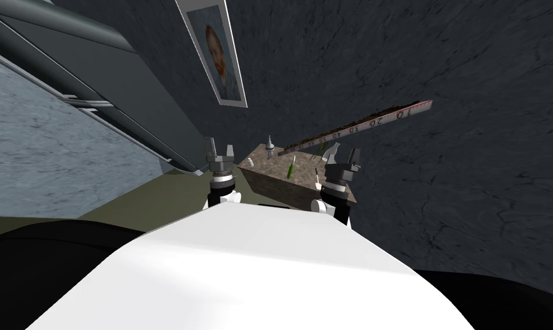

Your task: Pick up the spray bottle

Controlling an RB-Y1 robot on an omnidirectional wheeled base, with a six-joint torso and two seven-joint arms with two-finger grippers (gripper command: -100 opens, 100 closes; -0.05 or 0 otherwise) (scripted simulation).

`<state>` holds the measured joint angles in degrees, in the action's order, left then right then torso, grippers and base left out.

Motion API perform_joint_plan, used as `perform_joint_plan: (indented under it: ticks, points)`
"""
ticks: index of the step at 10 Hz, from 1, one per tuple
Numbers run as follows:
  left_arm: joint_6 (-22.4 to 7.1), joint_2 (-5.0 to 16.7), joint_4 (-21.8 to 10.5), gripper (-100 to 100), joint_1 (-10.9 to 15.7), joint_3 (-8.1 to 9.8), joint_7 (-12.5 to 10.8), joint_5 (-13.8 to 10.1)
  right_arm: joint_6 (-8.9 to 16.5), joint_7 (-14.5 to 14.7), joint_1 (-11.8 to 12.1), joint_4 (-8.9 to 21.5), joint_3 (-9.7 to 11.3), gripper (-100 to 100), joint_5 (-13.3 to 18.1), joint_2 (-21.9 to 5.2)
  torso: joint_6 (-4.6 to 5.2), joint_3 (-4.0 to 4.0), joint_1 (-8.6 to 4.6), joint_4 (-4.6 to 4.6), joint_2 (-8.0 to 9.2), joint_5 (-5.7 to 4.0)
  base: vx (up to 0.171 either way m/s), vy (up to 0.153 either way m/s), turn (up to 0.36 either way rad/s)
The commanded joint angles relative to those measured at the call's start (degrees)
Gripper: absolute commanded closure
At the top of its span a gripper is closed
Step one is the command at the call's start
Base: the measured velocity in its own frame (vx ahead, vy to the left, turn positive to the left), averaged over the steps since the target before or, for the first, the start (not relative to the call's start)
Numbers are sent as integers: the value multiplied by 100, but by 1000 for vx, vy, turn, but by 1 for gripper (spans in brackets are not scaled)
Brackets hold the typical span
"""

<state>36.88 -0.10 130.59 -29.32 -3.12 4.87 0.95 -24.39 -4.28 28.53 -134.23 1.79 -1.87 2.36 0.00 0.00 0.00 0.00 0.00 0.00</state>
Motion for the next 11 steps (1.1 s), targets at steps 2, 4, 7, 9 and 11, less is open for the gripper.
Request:
perform_joint_plan:
  ticks: [2,4,7,9,11]
  points:
    - [0,0,0,0,0,0,0,0,48,70,-21,74,-50,-100,62,-433,0,1,7,0,2,1,-10,46,-5]
    - [0,-1,0,0,0,-1,0,0,119,168,-50,182,-121,-100,145,-781,0,6,30,2,10,6,-38,94,-11]
    - [0,-1,0,0,0,-1,0,0,272,369,-110,401,-267,-100,311,-1157,0,8,47,3,15,10,-43,133,-15]
    - [0,-2,0,0,1,-2,0,0,397,527,-155,571,-380,-100,439,-1330,0,16,68,6,28,15,-79,189,-18]
    - [0,-3,0,0,1,-2,0,0,607,787,-225,841,-561,-100,646,-1476,0,19,100,7,33,21,-124,275,-35]
